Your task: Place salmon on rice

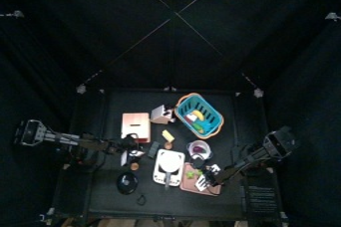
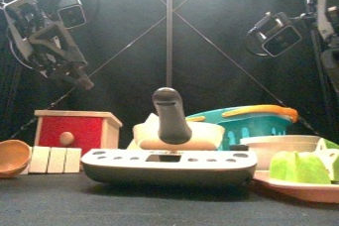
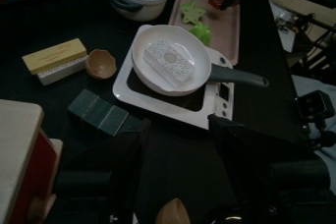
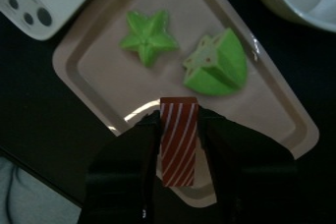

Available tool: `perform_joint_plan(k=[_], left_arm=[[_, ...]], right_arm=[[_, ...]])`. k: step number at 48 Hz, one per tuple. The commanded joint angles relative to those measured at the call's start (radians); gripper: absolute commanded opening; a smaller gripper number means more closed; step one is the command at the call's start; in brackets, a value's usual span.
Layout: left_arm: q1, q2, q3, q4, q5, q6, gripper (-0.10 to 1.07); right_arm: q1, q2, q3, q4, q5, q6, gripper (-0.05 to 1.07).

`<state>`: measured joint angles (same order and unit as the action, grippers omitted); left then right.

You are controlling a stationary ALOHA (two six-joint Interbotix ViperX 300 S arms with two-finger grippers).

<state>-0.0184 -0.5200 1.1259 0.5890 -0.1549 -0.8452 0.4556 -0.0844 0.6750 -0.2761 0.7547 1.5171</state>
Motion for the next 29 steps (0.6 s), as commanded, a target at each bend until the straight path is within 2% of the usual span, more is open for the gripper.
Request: perform_joint_plan(k=[1, 14, 29], left_arm=[[-0.002, 0.000, -0.011, 0.000, -0.006, -0.002, 0.87], [-0.002, -0.002, -0.006, -0.018, -0.006, 0.000, 0.87], [0.000, -0.002, -0.006, -0.015, -0.006, 0.003, 0.87]], right_arm=[[-0.037, -0.032, -0.049, -0.008, -0.011, -0.008, 0.60], [-0.127, -0.035, -0.126, -0.089, -0.040, -0.009, 0.60], [-0.249, -0.005, -0.175, -0.106, -0.123, -0.008, 0.60]])
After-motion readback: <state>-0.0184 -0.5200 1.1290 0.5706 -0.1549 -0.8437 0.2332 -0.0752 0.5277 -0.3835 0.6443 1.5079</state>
